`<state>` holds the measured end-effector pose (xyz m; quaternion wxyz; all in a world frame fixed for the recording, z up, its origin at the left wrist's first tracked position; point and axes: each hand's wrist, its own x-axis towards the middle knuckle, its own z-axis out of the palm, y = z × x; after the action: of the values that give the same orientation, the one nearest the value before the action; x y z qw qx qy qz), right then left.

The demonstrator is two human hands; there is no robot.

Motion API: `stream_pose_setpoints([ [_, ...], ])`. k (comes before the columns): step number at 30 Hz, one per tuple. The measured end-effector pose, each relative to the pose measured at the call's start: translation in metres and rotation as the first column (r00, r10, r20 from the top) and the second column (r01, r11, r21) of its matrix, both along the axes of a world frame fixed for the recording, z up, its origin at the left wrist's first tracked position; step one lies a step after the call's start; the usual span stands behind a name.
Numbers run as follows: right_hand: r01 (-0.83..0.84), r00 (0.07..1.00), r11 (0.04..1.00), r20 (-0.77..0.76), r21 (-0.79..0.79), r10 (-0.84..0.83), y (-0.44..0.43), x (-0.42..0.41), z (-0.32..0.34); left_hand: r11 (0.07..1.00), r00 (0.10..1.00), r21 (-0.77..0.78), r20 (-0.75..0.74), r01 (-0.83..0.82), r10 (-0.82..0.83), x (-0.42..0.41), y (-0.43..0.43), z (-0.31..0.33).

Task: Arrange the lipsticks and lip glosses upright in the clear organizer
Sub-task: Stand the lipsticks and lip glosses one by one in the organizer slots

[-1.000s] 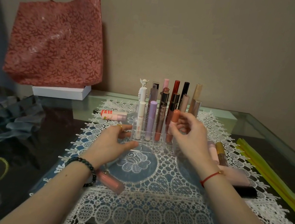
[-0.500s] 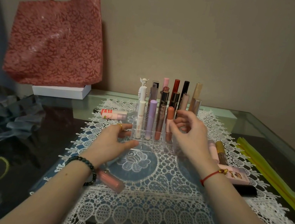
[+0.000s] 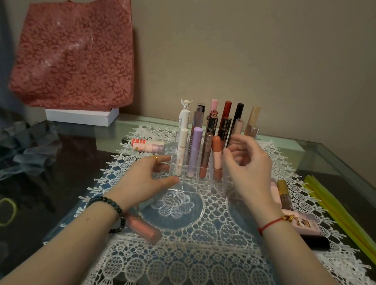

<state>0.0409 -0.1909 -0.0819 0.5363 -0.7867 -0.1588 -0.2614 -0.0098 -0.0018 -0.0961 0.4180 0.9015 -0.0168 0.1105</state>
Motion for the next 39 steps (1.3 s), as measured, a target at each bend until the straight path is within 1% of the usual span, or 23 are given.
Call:
stream_pose_setpoints([
  [2, -0.012, 0.999, 1.000, 0.046, 0.008, 0.012, 0.003, -0.006, 0.007, 0.999, 1.000, -0.045, 0.029, 0.000, 0.002, -0.001, 0.004, 0.005],
  [4, -0.064, 0.993, 0.998, 0.096, -0.011, 0.065, 0.008, -0.015, 0.015, 0.995, 0.998, -0.101, 0.063, -0.010, 0.017, -0.003, 0.011, 0.013],
  [5, -0.103, 0.988, 0.994, 0.110, -0.028, 0.106, 0.012, -0.020, 0.018, 0.995, 0.997, -0.102, 0.070, -0.017, 0.024, -0.005, 0.014, 0.018],
  [7, -0.186, 0.973, 0.979, 0.119, -0.083, 0.195, 0.021, -0.031, 0.022, 0.997, 0.996, -0.069, 0.081, -0.024, 0.030, -0.012, 0.023, 0.028],
  [10, -0.308, 0.936, 0.928, 0.108, -0.208, 0.335, 0.037, -0.049, 0.023, 0.999, 0.993, 0.044, 0.115, -0.001, -0.004, -0.030, 0.041, 0.038],
  [13, -0.464, 0.873, 0.827, -0.006, -0.318, 0.488, 0.053, -0.065, 0.018, 0.979, 0.994, 0.190, 0.057, 0.077, -0.089, -0.055, 0.056, 0.037],
  [15, -0.546, 0.831, 0.753, -0.123, -0.367, 0.542, 0.061, -0.075, 0.012, 0.950, 0.993, 0.291, -0.009, 0.116, -0.119, -0.069, 0.066, 0.031],
  [17, -0.592, 0.805, 0.698, -0.250, -0.404, 0.538, 0.066, -0.083, 0.007, 0.913, 0.985, 0.370, -0.056, 0.171, -0.161, -0.078, 0.075, 0.023],
  [19, -0.628, 0.778, 0.662, -0.352, -0.409, 0.520, 0.069, -0.089, 0.003, 0.886, 0.976, 0.410, -0.081, 0.218, -0.203, -0.083, 0.082, 0.016],
  [21, -0.644, 0.764, 0.624, -0.401, -0.442, 0.505, 0.069, -0.090, -0.001, 0.864, 0.970, 0.444, -0.068, 0.238, -0.232, -0.084, 0.086, 0.009],
  [23, -0.643, 0.765, 0.562, -0.423, -0.520, 0.485, 0.068, -0.089, -0.003, 0.842, 0.971, 0.493, -0.030, 0.220, -0.237, -0.083, 0.087, 0.004],
  [24, -0.645, 0.764, 0.546, -0.434, -0.534, 0.478, 0.068, -0.088, -0.004, 0.833, 0.972, 0.513, -0.014, 0.208, -0.234, -0.082, 0.087, 0.002],
  [28, -0.661, 0.750, 0.561, -0.451, -0.498, 0.483, 0.069, -0.087, -0.004, 0.817, 0.970, 0.538, -0.012, 0.210, -0.242, -0.079, 0.087, 0.000],
  [30, -0.655, 0.755, 0.586, -0.452, -0.477, 0.475, 0.068, -0.085, -0.003, 0.815, 0.967, 0.541, 0.011, 0.208, -0.254, -0.079, 0.085, 0.002],
  [32, -0.654, 0.752, 0.627, -0.450, -0.423, 0.481, 0.063, -0.080, 0.002, 0.834, 0.969, 0.523, 0.056, 0.176, -0.239, -0.077, 0.080, 0.006],
  [34, -0.625, 0.775, 0.688, -0.398, -0.369, 0.491, 0.057, -0.074, 0.013, 0.887, 0.974, 0.449, 0.131, 0.110, -0.187, -0.073, 0.072, 0.013],
  [35, -0.601, 0.792, 0.738, -0.355, -0.306, 0.497, 0.053, -0.071, 0.019, 0.921, 0.971, 0.383, 0.181, 0.074, -0.153, -0.070, 0.068, 0.017],
  [37, -0.543, 0.823, 0.834, -0.258, -0.094, 0.506, 0.045, -0.065, 0.031, 0.973, 0.955, 0.230, 0.285, 0.011, -0.077, -0.062, 0.054, 0.024],
  [39, -0.486, 0.843, 0.864, -0.189, 0.132, 0.503, 0.036, -0.059, 0.039, 0.995, 0.932, 0.100, 0.363, -0.029, -0.009, -0.053, 0.034, 0.033],
])
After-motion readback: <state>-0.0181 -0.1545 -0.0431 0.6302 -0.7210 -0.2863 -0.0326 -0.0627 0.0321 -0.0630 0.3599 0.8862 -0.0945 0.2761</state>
